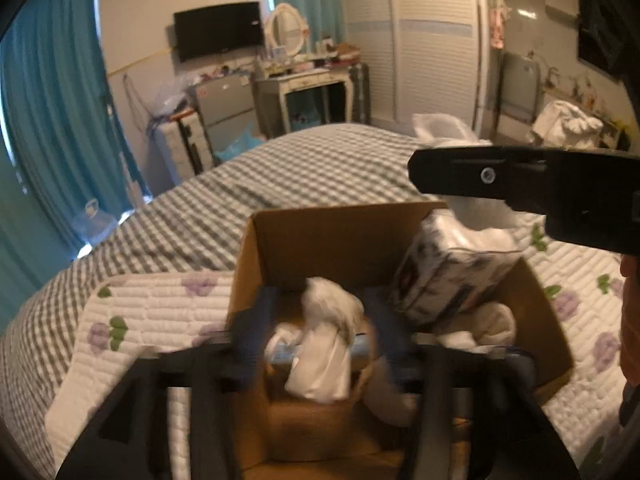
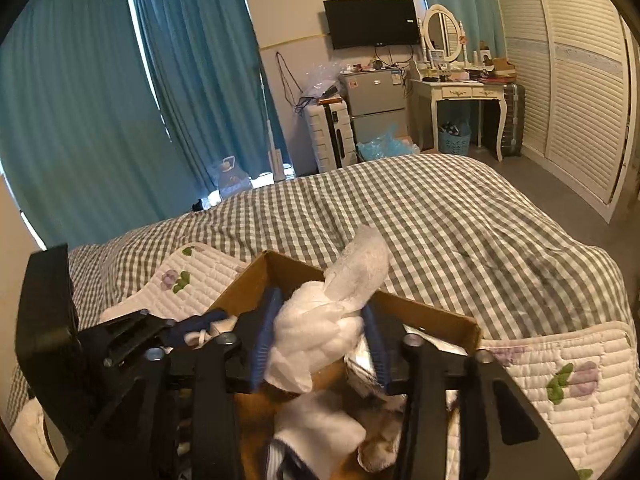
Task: Organize soft objects
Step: 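Drop the cloth bundle and tissue into the box by opening both grippers, then grasp the white plastic connector with the right gripper while the left grasps the pipe-cleaner figure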
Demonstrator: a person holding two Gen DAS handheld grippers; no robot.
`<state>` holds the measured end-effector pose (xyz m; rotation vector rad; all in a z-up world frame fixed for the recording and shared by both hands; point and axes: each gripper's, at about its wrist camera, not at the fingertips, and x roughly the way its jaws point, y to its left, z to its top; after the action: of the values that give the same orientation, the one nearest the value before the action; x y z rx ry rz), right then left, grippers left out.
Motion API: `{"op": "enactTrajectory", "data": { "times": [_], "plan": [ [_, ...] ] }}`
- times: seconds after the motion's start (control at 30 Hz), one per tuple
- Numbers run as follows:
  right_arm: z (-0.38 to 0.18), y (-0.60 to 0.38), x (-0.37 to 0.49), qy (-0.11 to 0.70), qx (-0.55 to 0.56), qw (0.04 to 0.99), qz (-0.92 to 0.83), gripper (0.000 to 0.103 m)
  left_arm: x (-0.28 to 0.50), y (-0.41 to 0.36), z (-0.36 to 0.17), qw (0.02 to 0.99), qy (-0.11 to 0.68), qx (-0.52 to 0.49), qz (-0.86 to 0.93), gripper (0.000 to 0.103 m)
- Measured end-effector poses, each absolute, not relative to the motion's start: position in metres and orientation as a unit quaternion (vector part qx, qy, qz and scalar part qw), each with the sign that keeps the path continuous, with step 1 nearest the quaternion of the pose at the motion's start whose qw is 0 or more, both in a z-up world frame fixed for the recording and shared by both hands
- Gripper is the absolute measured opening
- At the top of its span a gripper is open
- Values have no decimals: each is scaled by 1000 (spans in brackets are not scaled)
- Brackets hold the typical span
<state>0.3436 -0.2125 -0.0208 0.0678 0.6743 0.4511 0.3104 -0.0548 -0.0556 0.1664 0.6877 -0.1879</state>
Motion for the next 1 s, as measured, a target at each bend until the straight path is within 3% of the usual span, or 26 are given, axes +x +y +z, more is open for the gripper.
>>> {"op": "enactTrajectory", "data": {
  "times": [0.03,0.07,0.27,0.47,0.6,0.7,0.83,1.0],
  "plan": [
    [-22,-212,344,327,36,921,211,61,309,-53,-55,937,330,75,-89,73],
    [-22,-212,344,326,36,921,209,61,307,-50,-54,939,325,67,-88,73],
    [-1,-225,320,313,36,930,188,62,284,-45,-24,944,314,53,-85,73],
    [62,-236,253,277,15,946,169,63,221,-35,43,959,266,59,-78,73],
    [105,-239,197,254,-9,955,155,71,168,-28,86,970,225,66,-70,73],
    [129,-239,151,239,-29,959,152,80,135,-17,108,974,206,60,-68,84],
    [135,-238,112,232,-35,959,159,96,101,-3,115,979,190,46,-53,85],
    [109,-233,84,244,-44,955,164,97,87,4,91,976,209,51,-34,85]
  ]
}}
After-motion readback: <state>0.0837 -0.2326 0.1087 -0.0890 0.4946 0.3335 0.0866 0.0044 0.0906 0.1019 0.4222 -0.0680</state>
